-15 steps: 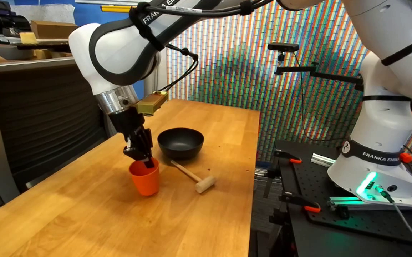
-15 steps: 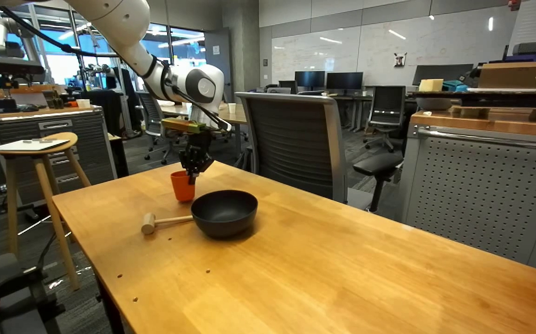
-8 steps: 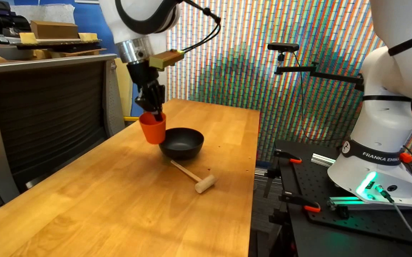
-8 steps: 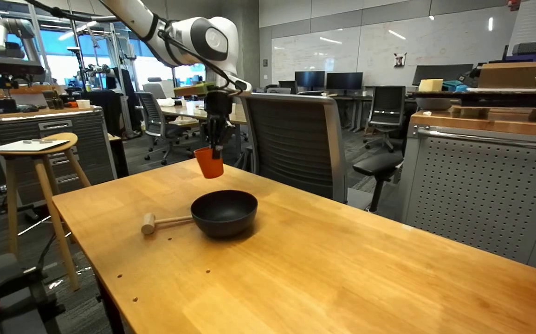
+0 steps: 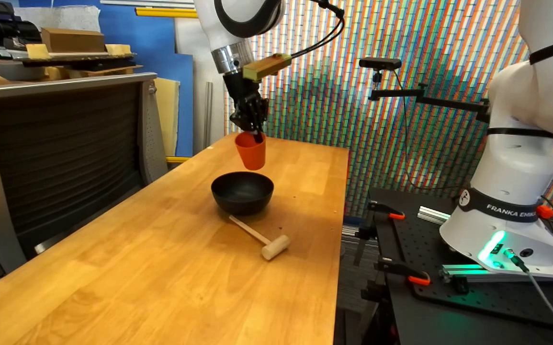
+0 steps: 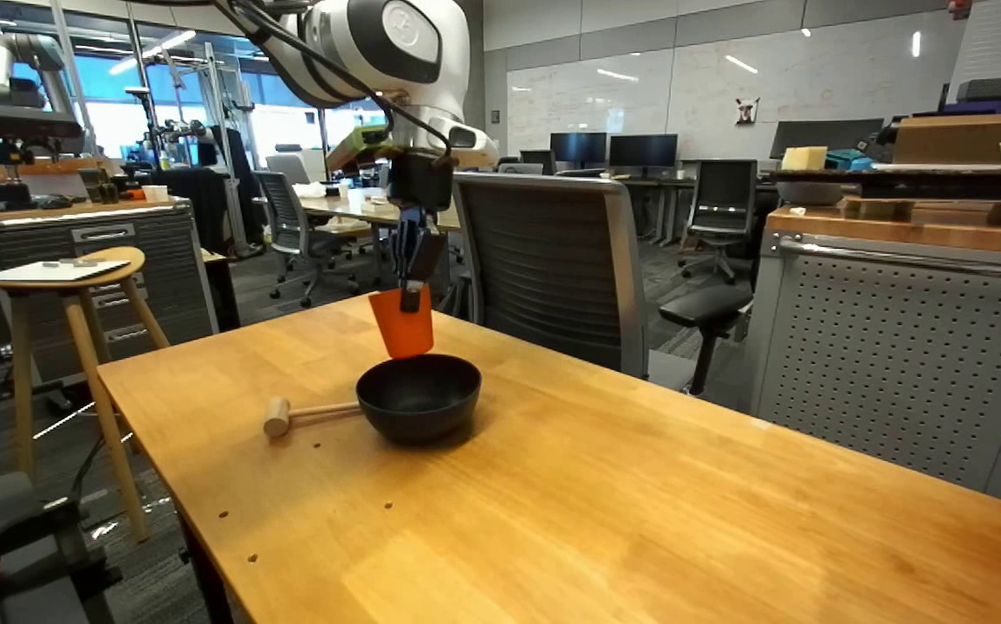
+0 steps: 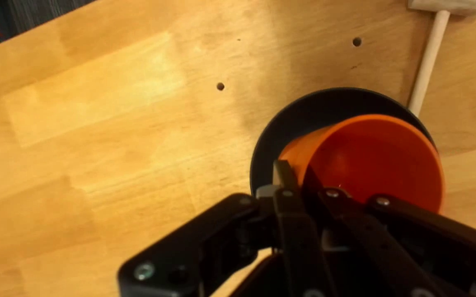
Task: Put the cup in the bowl
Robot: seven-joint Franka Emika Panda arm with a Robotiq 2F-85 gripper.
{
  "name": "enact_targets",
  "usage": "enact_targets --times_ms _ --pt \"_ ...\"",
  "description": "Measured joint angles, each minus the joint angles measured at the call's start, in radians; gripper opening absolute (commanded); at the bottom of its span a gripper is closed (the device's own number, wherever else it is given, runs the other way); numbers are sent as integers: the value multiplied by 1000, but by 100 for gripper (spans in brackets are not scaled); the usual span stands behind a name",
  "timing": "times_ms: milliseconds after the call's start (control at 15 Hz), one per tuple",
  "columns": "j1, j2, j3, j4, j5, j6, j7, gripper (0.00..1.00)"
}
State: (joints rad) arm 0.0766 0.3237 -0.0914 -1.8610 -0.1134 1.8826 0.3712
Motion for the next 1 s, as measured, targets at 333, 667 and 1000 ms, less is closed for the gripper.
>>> enact_targets --times_ms 333,667,1000 --pt "-12 45 0 -56 0 62 1 2" --pt "-12 122 5 -40 0 114 -1 2" --pt "-12 197 19 40 2 130 -18 32"
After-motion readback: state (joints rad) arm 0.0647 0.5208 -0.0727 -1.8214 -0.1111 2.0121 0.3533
